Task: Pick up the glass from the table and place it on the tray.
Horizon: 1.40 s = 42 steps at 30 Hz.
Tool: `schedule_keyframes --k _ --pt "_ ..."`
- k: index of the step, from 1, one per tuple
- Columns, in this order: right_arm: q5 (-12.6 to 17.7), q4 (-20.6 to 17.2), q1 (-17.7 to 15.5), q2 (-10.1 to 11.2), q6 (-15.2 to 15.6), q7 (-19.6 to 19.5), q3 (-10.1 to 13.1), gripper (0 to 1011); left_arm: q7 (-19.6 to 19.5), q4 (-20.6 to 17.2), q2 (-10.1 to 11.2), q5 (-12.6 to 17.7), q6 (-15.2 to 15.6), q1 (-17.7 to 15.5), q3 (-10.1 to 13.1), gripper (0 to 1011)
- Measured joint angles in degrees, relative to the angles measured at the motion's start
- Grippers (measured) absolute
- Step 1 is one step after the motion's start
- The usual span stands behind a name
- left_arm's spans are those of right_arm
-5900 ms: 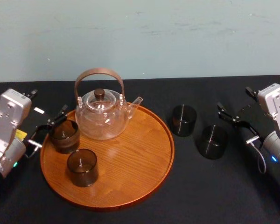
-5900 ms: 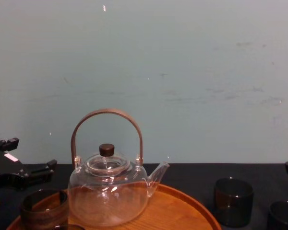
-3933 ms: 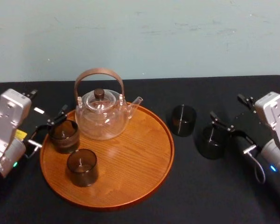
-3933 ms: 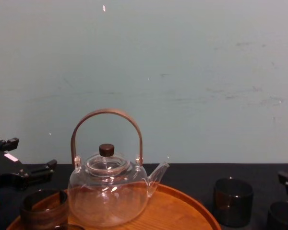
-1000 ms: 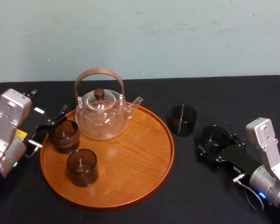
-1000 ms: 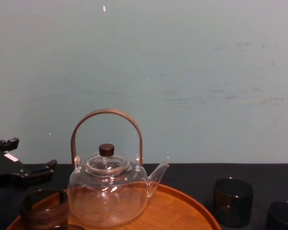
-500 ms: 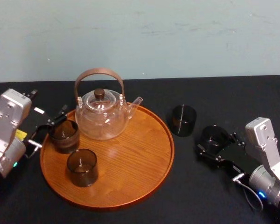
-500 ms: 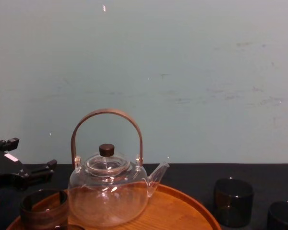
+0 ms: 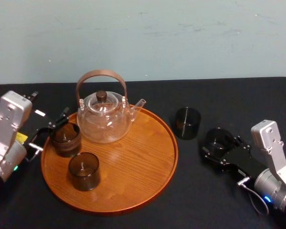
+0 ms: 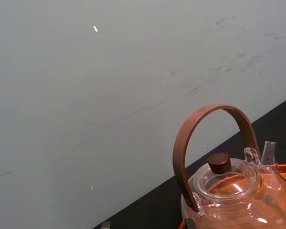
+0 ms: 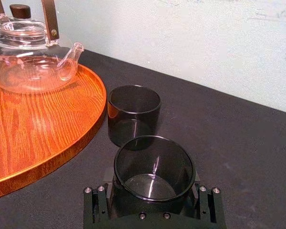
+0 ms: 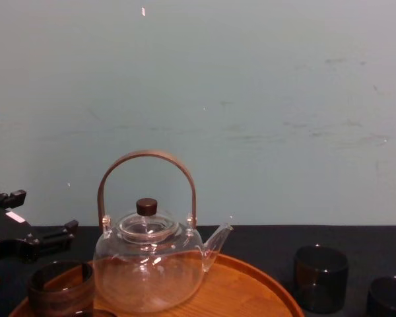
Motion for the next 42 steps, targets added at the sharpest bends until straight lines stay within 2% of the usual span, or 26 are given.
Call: schedule_keyframes --k 42 --pt "0.1 0.0 0.0 0.0 0.1 0.0 0.0 917 0.0 0.0 0.0 0.0 0.0 0.0 0.0 1001"
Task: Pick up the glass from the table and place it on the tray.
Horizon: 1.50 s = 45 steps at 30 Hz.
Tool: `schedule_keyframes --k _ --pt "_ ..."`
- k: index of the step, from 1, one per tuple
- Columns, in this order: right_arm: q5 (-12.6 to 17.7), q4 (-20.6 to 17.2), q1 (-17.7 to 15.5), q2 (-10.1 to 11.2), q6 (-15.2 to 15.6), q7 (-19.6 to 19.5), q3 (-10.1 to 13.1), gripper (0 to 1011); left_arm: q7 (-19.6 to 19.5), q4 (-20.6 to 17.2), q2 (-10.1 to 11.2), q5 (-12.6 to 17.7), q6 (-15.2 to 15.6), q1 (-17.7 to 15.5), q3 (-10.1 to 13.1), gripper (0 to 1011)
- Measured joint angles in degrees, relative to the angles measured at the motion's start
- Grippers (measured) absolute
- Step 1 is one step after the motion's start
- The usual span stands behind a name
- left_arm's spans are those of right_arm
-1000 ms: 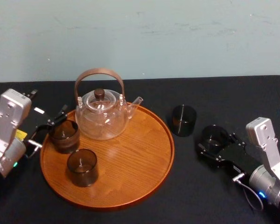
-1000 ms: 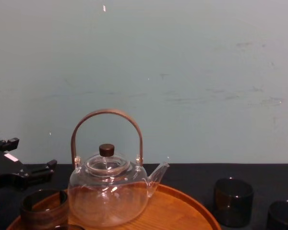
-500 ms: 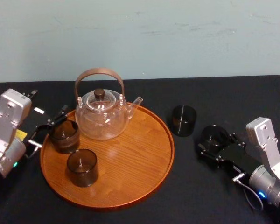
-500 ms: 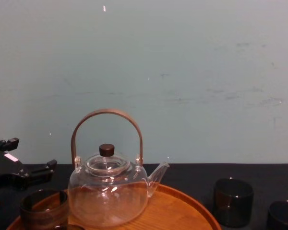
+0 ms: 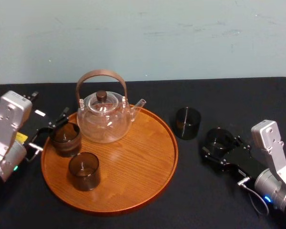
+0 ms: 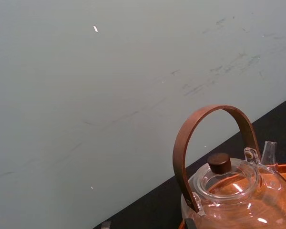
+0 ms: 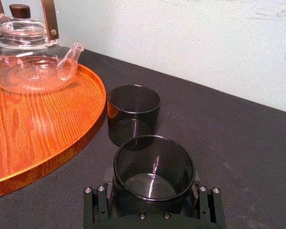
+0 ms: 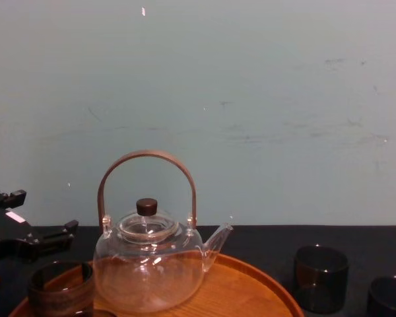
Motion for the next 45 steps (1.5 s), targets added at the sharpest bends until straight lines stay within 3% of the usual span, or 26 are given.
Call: schedule_keyframes --k 45 --pt "0.0 0.0 0.0 0.0 0.0 0.0 0.0 917 0.0 0.0 0.0 0.0 0.0 0.0 0.0 1002"
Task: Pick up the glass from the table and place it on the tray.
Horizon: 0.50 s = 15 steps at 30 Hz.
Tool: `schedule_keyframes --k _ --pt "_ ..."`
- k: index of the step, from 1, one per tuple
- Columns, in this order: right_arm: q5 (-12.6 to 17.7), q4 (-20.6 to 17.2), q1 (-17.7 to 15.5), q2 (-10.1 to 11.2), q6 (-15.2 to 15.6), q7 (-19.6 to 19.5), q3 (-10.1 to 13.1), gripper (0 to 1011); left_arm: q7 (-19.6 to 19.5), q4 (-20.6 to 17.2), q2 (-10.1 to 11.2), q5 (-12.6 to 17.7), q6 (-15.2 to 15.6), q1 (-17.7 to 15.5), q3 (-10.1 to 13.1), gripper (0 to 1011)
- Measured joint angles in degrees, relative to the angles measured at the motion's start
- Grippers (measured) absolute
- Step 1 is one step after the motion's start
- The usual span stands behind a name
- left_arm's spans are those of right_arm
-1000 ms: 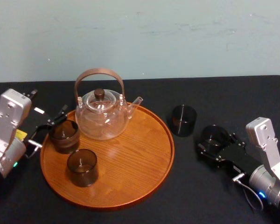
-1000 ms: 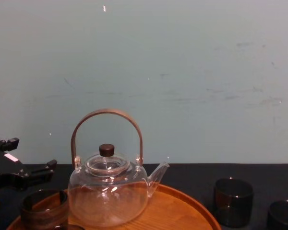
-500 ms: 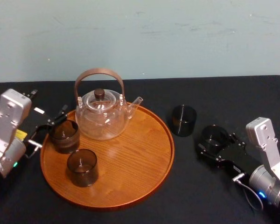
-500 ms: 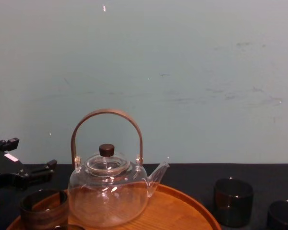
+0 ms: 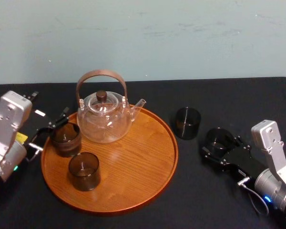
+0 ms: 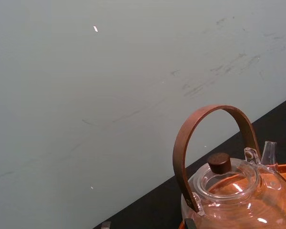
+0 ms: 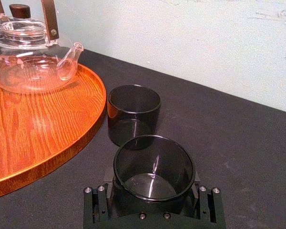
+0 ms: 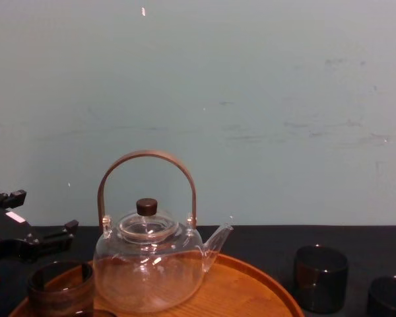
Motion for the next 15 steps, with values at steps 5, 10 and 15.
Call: schedule_keyframes --k 5,10,15 --pt "0.0 0.0 0.0 0.0 0.0 0.0 0.0 917 0.0 0.0 0.0 0.0 0.0 0.0 0.0 1001" --pt "0.0 0.0 0.0 0.0 0.0 0.0 0.0 917 0.0 0.0 0.0 0.0 0.0 0.0 0.0 1002" --pt "0.0 0.0 0.0 0.0 0.0 0.0 0.0 917 0.0 0.0 0.0 0.0 0.0 0.0 0.0 1001"
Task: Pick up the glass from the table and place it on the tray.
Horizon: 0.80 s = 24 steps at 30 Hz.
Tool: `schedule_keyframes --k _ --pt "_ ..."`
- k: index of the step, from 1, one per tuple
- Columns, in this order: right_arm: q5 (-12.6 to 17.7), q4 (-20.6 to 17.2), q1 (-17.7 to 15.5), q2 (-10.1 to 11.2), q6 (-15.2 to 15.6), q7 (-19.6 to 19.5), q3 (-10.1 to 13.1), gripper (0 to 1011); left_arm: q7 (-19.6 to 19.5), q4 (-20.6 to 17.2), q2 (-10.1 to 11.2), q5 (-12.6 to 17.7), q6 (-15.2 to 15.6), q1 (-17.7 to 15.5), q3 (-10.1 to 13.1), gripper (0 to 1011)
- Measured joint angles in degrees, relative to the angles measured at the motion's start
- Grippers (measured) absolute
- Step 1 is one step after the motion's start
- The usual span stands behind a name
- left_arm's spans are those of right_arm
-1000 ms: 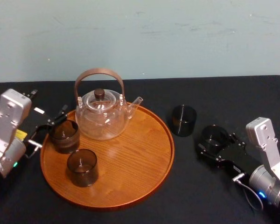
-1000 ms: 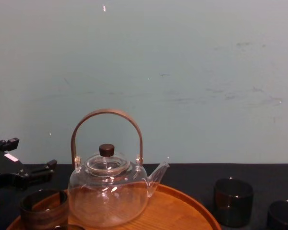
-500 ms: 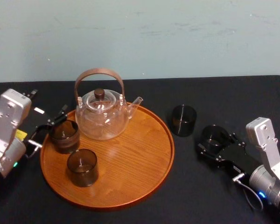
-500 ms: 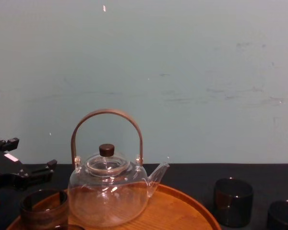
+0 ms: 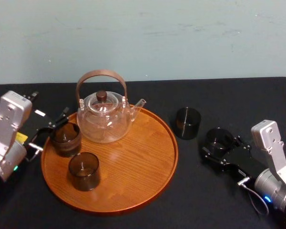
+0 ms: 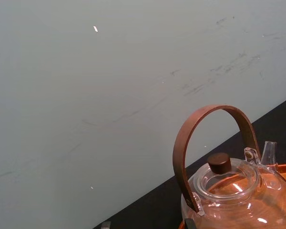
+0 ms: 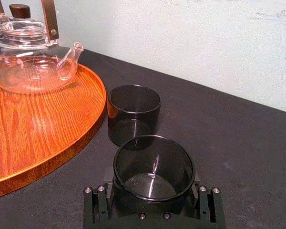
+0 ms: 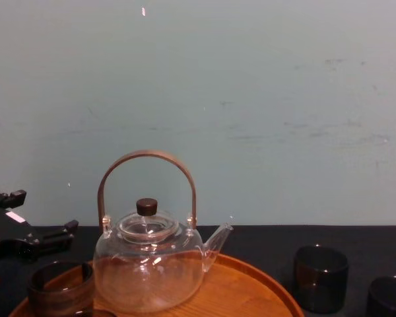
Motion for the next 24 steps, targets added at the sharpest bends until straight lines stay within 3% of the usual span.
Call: schedule_keyframes --k 24 --pt "0.0 0.0 0.0 0.0 0.0 0.0 0.0 917 0.0 0.0 0.0 0.0 0.0 0.0 0.0 1001"
